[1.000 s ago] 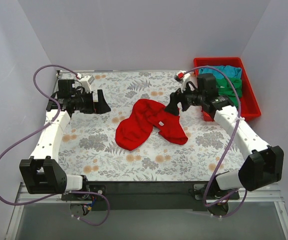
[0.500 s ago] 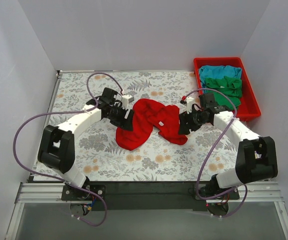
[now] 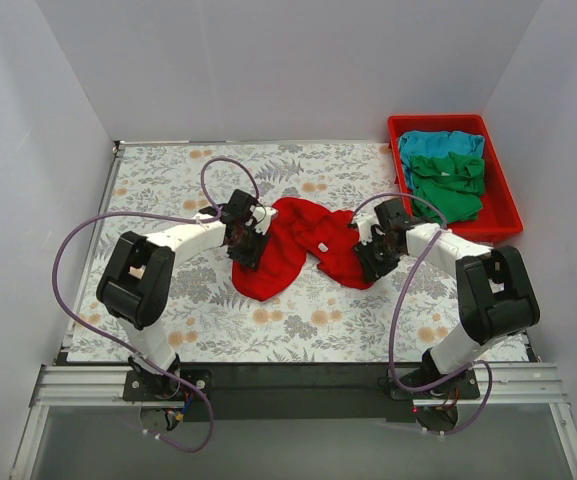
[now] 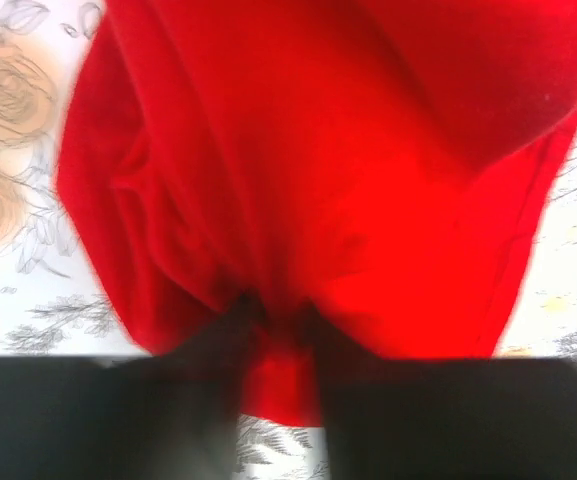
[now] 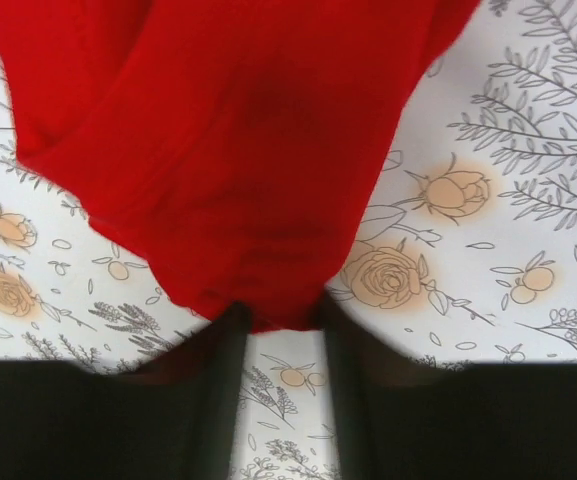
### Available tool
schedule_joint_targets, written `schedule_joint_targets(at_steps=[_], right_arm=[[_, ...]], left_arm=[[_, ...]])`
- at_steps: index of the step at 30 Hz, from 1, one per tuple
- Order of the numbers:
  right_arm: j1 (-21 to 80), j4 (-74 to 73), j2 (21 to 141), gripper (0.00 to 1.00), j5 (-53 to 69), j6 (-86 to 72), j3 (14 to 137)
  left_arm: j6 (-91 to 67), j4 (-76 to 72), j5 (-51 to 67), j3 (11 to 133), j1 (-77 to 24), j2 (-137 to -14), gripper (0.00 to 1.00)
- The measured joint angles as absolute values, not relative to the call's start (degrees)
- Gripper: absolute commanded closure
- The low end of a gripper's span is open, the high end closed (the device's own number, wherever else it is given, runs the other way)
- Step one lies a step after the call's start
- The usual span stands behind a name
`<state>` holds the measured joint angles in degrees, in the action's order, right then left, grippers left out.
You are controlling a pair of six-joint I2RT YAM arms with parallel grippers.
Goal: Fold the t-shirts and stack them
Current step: Flatten the tshirt out
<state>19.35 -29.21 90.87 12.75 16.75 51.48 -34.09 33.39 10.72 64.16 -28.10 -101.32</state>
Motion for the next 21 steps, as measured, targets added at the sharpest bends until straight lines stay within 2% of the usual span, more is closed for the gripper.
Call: schedule_joint_targets(at_steps=[1,3,10,15,21], right_arm=[[19.4,-29.0,91.3,0.81,12.3,16.8,51.9],[19.4,-29.0,92.2,0.98,11.3,16.8,52.9],[18.1,-31.5,88.7,0.99,8.0,19.6,59.0],[14.5,-33.3,82.5,0.99,5.8,23.7,70.5],[12.9,-34.3,75.9,0.99,0.8,30.8,86.1]], left_arm=[[-34.5,33.4,10.0,64.1,-28.1,-101.4,1.00],[-34.1,33.4,8.8,64.2,-27.7,-101.2,1.00],[-33.2,38.1,8.1,68.4,-20.5,-97.1,1.00],[-29.5,41.6,10.3,75.6,-14.2,-90.8,1.00],[-22.2,51.6,22.4,80.2,-15.3,-77.1,1.00]])
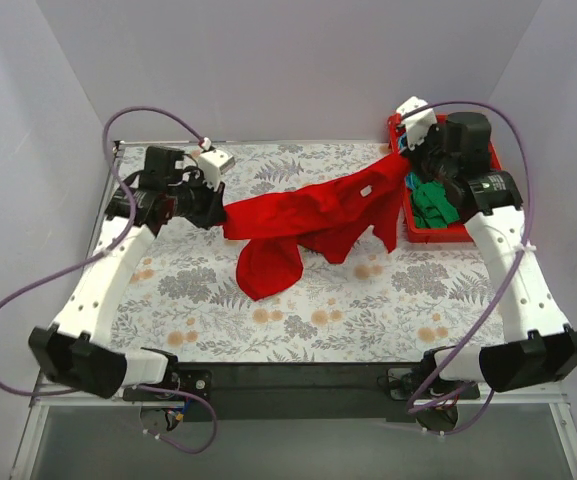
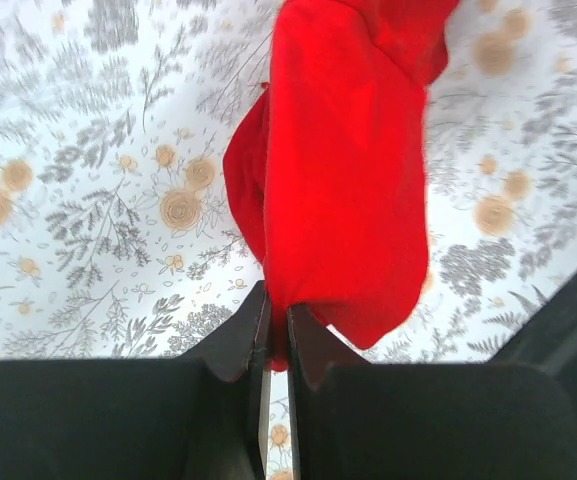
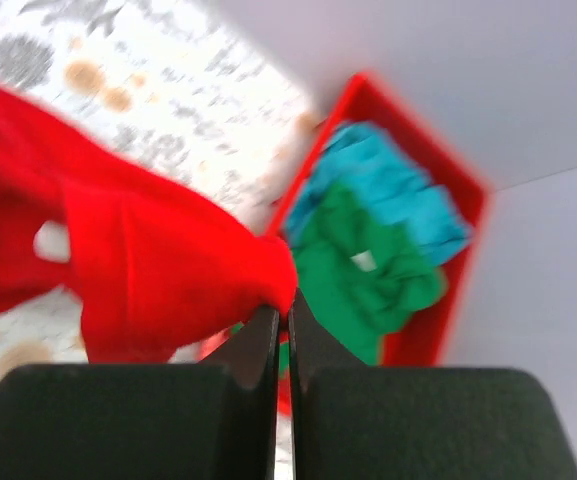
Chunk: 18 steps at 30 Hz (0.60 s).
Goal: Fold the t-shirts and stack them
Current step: Flatten the tshirt out
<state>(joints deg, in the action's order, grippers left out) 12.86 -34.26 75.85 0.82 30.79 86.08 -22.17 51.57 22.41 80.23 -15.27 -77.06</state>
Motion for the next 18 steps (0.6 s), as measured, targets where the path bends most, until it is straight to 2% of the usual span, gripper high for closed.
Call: schedule_joint_targets(at_steps=[5,9,14,18], right_arm=[[12.9,-32.8,74.2,0.99,-1.4,36.5,98.6],[14.7,-30.4,78.5,0.99,-0.5,39.4,107.9],[25.5,-27.9,88.4,0.99,1.0,43.3,109.4],[35.0,-26.8,104.3,0.99,0.9,44.4,110.0]], left_arm=[[-19.0,57.8,26.0,83.0,-15.2,-64.5,1.00],[-17.4,60.8,25.0,83.5,-15.1,-58.1,1.00],[-18.0,61.8,14.6,78.7,-15.0,-57.0,1.00],[-20.6,62.8,5.4,74.0,-14.1,-60.6,1.00]])
